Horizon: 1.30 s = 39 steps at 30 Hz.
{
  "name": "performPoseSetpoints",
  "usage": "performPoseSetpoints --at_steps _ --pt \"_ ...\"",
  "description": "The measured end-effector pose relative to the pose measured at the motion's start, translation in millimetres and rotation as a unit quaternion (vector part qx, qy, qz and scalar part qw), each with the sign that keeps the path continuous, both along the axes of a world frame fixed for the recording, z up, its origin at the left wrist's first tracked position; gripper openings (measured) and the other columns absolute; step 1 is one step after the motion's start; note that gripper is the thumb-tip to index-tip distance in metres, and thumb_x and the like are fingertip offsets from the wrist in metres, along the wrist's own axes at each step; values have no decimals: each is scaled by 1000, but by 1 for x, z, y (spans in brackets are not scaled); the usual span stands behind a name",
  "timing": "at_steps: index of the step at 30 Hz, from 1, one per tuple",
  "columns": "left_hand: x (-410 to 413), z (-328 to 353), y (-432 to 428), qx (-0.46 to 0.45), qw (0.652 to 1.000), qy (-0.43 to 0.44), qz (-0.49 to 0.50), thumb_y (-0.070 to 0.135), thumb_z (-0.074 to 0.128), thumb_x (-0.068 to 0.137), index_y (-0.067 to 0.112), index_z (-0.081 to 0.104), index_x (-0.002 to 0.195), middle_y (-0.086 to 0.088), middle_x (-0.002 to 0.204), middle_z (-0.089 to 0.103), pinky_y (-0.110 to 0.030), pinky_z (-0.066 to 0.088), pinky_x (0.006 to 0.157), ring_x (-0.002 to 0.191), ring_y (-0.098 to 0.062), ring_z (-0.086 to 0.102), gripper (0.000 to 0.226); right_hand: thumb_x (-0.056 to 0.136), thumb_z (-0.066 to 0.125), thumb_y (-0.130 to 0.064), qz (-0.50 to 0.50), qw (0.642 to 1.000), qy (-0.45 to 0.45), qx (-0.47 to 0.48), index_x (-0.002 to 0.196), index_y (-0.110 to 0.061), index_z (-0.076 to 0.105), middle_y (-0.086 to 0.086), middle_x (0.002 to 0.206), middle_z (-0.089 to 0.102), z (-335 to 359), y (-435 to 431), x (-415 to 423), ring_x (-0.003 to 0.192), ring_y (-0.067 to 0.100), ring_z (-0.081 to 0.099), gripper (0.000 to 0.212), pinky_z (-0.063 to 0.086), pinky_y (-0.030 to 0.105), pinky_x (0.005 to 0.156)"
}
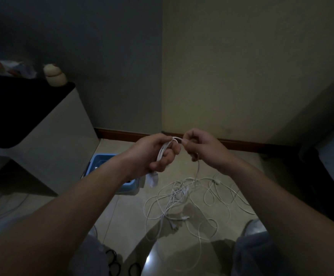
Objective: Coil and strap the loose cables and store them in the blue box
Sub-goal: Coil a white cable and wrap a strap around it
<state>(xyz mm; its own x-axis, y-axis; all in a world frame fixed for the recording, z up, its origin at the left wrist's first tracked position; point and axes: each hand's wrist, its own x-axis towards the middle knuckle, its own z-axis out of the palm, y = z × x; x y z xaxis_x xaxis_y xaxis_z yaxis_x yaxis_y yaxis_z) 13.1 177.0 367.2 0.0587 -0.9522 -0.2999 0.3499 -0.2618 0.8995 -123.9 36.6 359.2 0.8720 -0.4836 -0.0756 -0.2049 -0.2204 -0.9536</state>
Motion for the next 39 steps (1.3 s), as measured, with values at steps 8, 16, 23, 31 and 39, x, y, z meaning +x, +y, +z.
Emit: performPoseSetpoints --at_steps 8,16,23,31,39 --pt "4 17 6 -65 981 182 28 29 27 105 9 57 83 0 56 46 -17 33 44 40 -8 38 41 101 45 -5 47 991 70 101 93 -15 49 7 71 56 -11 15 -2 66 20 56 13 48 28 62" --pt "12 20 6 -82 951 215 205 33 36 106 9 63 99 -4 83 68 -22 56 65 71 -14 68 36 107 40 -22 117 979 153 61 98 -16 51 5 72 58 -21 21 -3 58 17 55 16 46 29 59" --pt "20 17 3 -88 942 146 291 32 25 110 5 55 119 -14 110 74 -30 55 87 100 -22 73 41 102 43 -14 136 982 112 -67 99 -22 62 -3 66 63 -17 37 2 51 13 49 22 42 26 50" --pt "1 -1 -3 -45 962 -154 223 24 26 111 -3 56 120 -14 109 73 -29 57 88 102 -21 72 42 96 49 -9 150 981 75 -99 97 -8 74 -4 62 66 3 38 3 51 6 50 26 41 23 54" --pt "-7 -9 -1 -6 966 -250 63 28 28 110 -3 67 99 -16 78 74 -28 47 56 56 -22 65 51 94 61 -4 74 991 -18 -107 92 -9 76 1 67 66 12 21 -6 58 11 54 16 43 26 57"
